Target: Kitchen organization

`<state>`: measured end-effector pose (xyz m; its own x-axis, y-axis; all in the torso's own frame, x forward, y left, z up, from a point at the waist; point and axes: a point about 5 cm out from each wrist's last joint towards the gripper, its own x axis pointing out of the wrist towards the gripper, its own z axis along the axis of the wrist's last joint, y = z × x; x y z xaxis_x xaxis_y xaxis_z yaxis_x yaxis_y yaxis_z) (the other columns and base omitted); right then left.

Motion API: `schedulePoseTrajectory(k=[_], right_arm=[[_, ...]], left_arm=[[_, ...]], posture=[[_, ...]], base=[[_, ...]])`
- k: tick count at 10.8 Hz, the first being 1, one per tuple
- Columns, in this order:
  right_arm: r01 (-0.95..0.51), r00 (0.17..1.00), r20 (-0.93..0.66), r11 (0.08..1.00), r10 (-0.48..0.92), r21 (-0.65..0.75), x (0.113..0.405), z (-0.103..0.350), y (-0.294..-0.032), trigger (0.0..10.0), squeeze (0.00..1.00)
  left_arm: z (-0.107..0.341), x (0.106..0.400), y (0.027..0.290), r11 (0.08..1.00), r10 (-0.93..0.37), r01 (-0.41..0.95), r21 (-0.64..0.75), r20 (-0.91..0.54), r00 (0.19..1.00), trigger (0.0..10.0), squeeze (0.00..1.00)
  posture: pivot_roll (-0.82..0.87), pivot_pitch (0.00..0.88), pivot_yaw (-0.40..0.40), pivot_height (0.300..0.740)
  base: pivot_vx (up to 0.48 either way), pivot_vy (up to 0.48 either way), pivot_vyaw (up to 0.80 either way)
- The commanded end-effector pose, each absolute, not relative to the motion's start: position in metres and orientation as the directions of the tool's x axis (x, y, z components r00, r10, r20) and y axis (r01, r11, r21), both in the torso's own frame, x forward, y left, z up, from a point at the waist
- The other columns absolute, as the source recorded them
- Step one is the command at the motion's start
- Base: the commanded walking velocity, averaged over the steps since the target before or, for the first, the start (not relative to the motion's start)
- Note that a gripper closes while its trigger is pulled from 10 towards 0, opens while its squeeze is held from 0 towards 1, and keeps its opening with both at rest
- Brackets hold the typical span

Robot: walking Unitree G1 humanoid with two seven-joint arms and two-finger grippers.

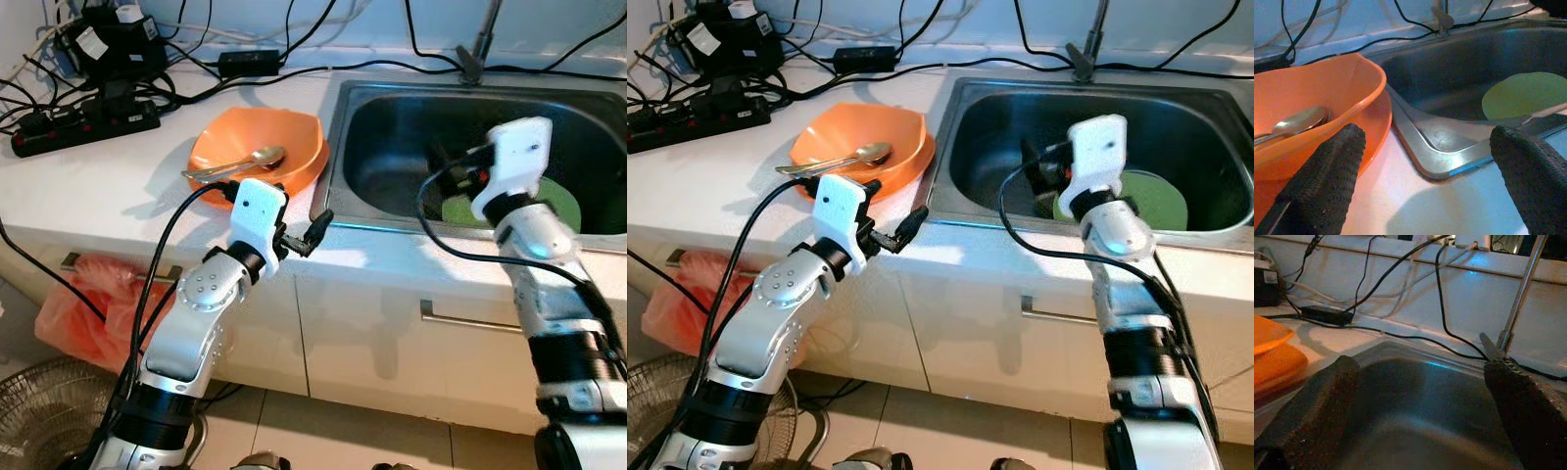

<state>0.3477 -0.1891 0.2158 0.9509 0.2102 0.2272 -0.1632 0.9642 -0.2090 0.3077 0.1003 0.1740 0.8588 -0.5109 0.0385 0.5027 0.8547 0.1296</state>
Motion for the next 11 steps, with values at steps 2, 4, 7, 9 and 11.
schedulePoseTrajectory(k=[2,4,7,9,11], right_arm=[[-0.176,0.942,0.256,0.968,0.219,-0.180,0.337,0.229,-0.187,10.0,0.00],[-0.208,0.936,0.252,0.965,0.244,-0.159,0.327,0.229,-0.179,10.0,0.00],[-0.212,0.937,0.246,0.963,0.248,-0.166,0.326,0.229,-0.178,10.0,0.00],[-0.212,0.937,0.246,0.963,0.248,-0.166,0.326,0.229,-0.178,10.0,0.00],[-0.212,0.937,0.246,0.963,0.248,-0.166,0.326,0.229,-0.178,10.0,0.00]], left_arm=[[0.172,0.309,0.101,0.859,-0.501,0.491,0.144,0.037,0.865,10.0,1.00],[0.174,0.309,0.104,0.873,-0.476,0.463,0.155,0.053,0.878,10.0,1.00],[0.174,0.309,0.104,0.874,-0.472,0.459,0.159,0.055,0.880,10.0,1.00],[0.174,0.309,0.104,0.874,-0.472,0.459,0.159,0.055,0.880,10.0,1.00],[0.174,0.309,0.104,0.874,-0.472,0.459,0.159,0.055,0.880,10.0,1.00]], posture=[[0.09,0.056,0.087,0.740],[0.09,0.058,0.089,0.740],[0.09,0.058,0.090,0.740],[0.09,0.058,0.090,0.740],[0.09,0.058,0.090,0.740]], base=[[0.000,0.000,0.00],[0.000,0.000,0.00],[0.000,0.000,0.00],[0.000,0.000,0.00],[0.000,0.000,0.00]])
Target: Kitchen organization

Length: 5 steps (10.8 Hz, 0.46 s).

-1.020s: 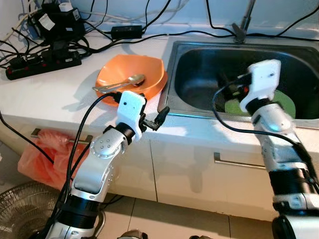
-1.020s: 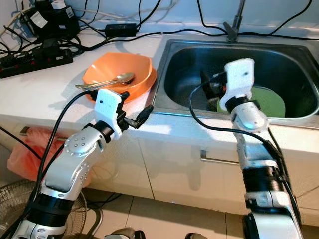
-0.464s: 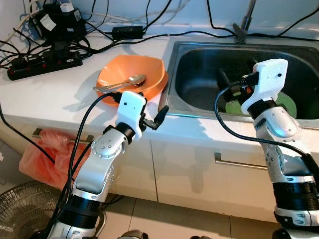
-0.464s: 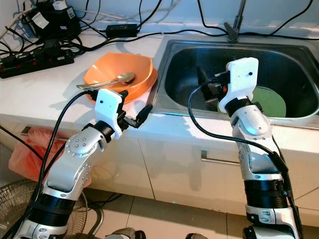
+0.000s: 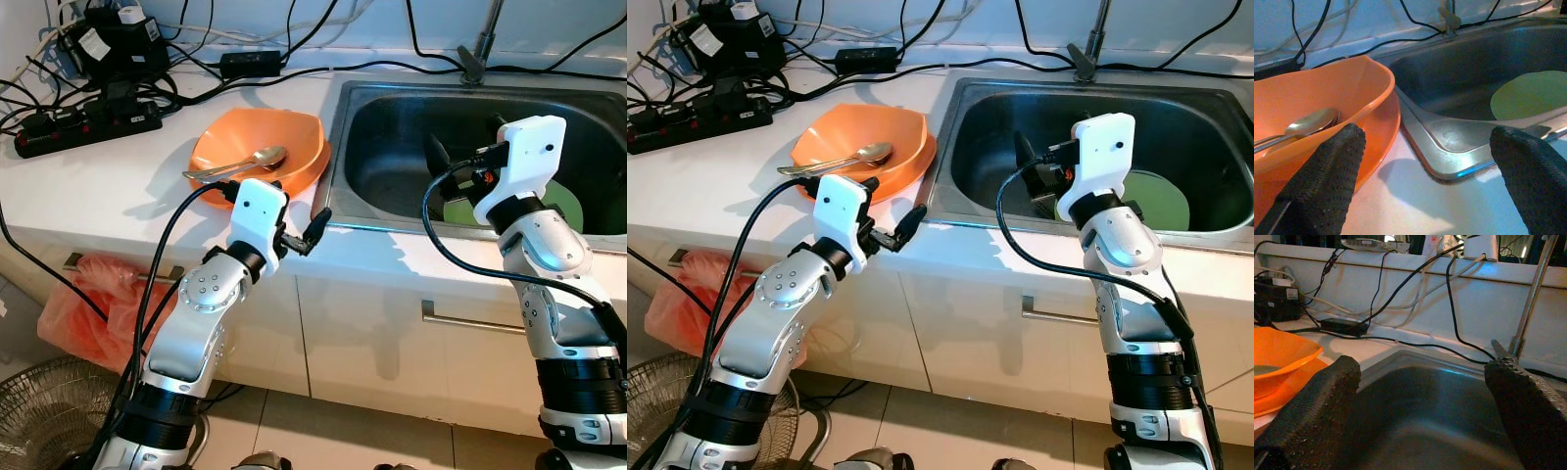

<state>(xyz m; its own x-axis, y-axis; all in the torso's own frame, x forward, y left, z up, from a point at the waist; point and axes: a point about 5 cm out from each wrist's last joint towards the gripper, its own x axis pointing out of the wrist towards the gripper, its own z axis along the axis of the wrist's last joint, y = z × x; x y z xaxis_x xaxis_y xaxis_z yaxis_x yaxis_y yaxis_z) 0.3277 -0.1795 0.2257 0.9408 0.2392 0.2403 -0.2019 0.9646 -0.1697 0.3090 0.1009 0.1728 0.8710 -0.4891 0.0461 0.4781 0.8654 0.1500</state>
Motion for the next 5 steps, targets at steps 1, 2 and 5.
schedulePoseTrajectory(k=[1,2,5], right_arm=[[-0.212,0.937,0.246,0.963,0.248,-0.166,0.3260,0.2287,-0.1779,10.0,0.00],[-0.212,0.937,0.246,0.963,0.248,-0.166,0.3260,0.2287,-0.1779,10.0,0.00],[-0.212,0.937,0.246,0.963,0.248,-0.166,0.3260,0.2287,-0.1779,10.0,0.00]], left_arm=[[0.1741,0.3093,0.1044,0.874,-0.472,0.459,0.159,0.055,0.880,10.0,1.00],[0.1741,0.3093,0.1044,0.874,-0.472,0.459,0.159,0.055,0.880,10.0,1.00],[0.1741,0.3093,0.1044,0.874,-0.472,0.459,0.159,0.055,0.880,10.0,1.00]], posture=[[0.09,0.058,0.090,0.740],[0.09,0.058,0.090,0.740],[0.09,0.058,0.090,0.740]], base=[[0.000,0.000,0.00],[0.000,0.000,0.00],[0.000,0.000,0.00]])
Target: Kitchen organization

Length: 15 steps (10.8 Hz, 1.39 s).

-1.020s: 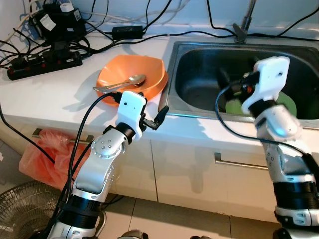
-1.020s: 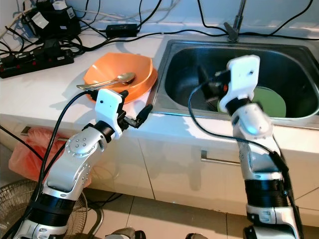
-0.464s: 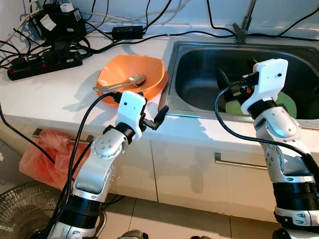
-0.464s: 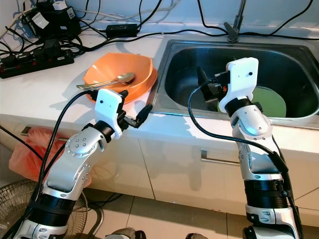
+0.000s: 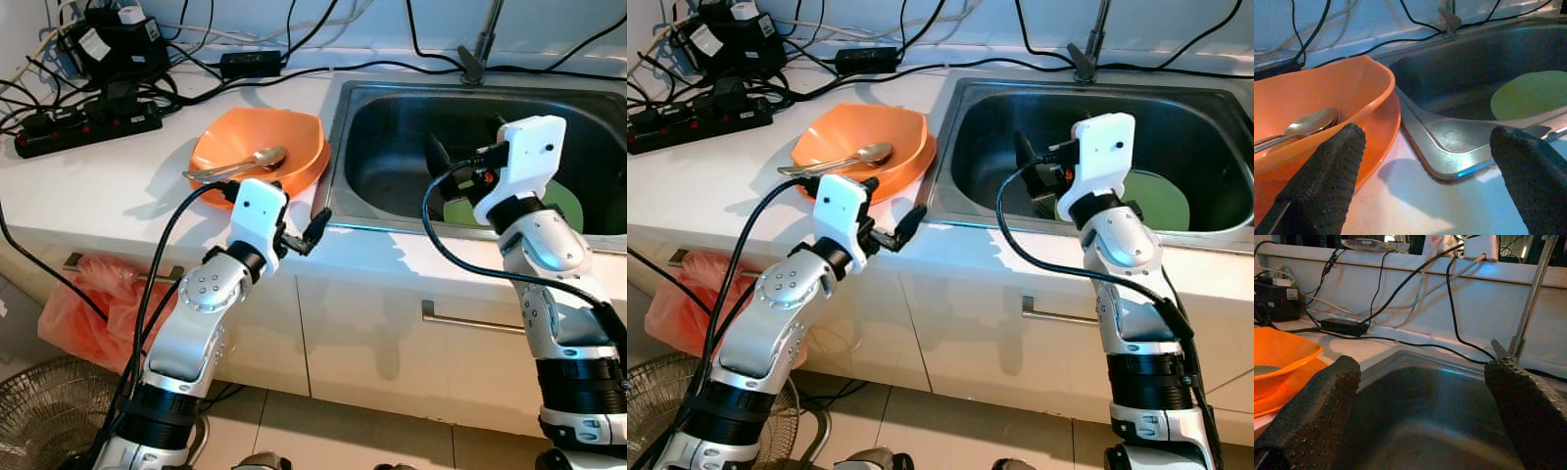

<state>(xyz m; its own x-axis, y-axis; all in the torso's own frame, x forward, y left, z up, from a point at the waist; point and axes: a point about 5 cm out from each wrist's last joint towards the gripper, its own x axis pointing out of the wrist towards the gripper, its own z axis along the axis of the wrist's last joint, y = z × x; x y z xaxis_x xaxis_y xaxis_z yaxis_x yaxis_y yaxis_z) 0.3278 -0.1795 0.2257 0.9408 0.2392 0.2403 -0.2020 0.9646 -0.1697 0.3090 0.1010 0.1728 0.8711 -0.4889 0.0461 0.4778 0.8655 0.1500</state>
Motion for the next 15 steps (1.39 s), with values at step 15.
schedulePoseTrajectory(k=[15], right_arm=[[-0.248,0.939,0.219,0.963,0.265,-0.104,0.3186,0.2231,-0.1692,10.0,0.00]], left_arm=[[0.1746,0.3100,0.1046,0.884,-0.457,0.445,0.144,0.070,0.886,10.0,1.00]], posture=[[0.08,0.068,0.087,0.740]], base=[[0.000,0.000,0.00]])
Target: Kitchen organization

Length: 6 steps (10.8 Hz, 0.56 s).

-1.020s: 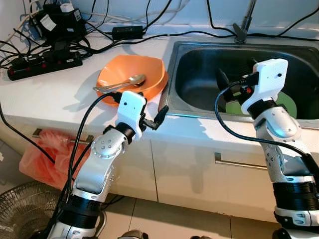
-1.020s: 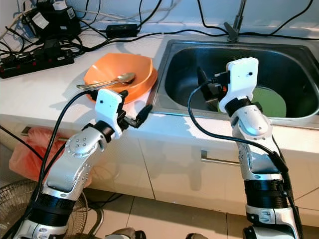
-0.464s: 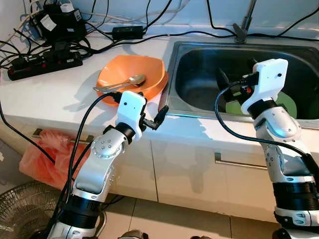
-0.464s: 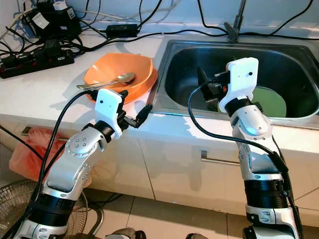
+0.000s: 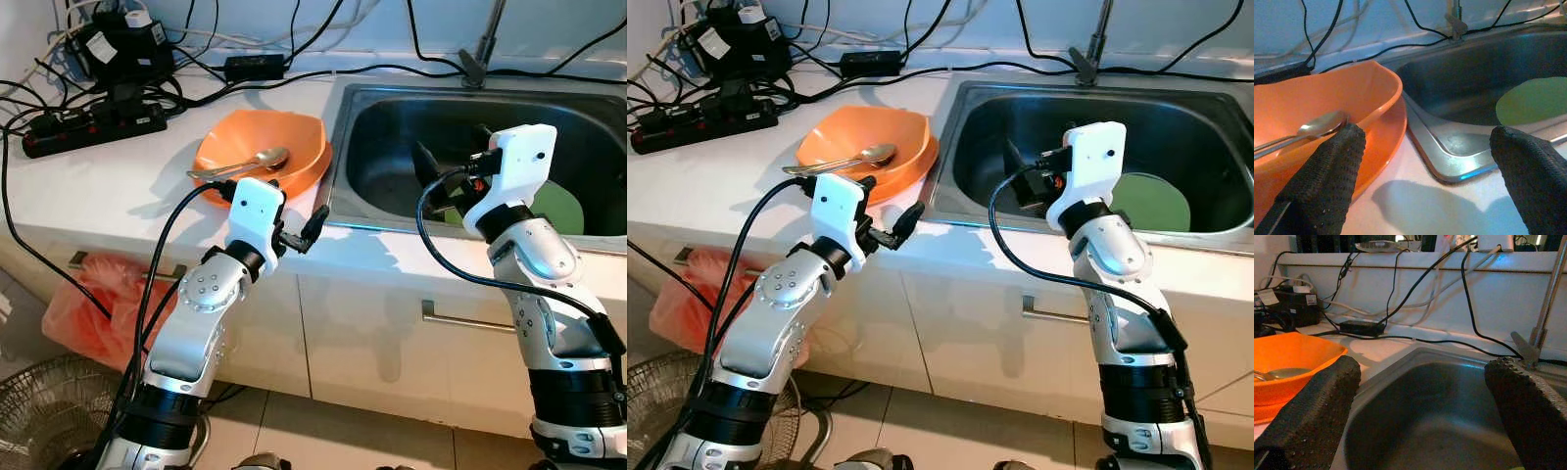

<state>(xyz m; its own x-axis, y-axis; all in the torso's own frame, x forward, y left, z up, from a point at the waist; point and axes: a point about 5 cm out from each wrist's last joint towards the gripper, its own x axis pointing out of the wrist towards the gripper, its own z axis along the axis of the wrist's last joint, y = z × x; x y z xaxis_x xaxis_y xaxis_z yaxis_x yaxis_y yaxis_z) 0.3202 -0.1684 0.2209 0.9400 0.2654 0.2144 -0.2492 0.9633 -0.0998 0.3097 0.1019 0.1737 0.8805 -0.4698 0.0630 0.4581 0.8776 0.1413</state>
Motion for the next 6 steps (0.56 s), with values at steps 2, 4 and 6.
schedulePoseTrajectory(k=[2,4,6], right_arm=[[-0.242,0.942,0.216,0.966,0.257,-0.095,0.317,0.223,-0.170,10.0,0.00],[-0.224,0.949,0.216,0.973,0.231,-0.054,0.319,0.222,-0.171,10.0,0.00],[-0.206,0.956,0.206,0.978,0.207,-0.024,0.320,0.221,-0.173,10.0,0.00]], left_arm=[[0.185,0.312,0.112,0.907,-0.396,0.363,0.214,0.140,0.908,10.0,1.00],[0.195,0.318,0.132,0.946,-0.262,0.207,0.249,0.212,0.942,10.0,1.00],[0.200,0.319,0.143,0.936,-0.222,0.135,0.327,0.248,0.943,10.0,1.00]], posture=[[0.08,0.069,0.088,0.740],[0.09,0.071,0.088,0.740],[0.09,0.071,0.090,0.740]], base=[[0.000,0.000,0.00],[0.000,0.000,0.00],[0.000,0.000,0.00]])
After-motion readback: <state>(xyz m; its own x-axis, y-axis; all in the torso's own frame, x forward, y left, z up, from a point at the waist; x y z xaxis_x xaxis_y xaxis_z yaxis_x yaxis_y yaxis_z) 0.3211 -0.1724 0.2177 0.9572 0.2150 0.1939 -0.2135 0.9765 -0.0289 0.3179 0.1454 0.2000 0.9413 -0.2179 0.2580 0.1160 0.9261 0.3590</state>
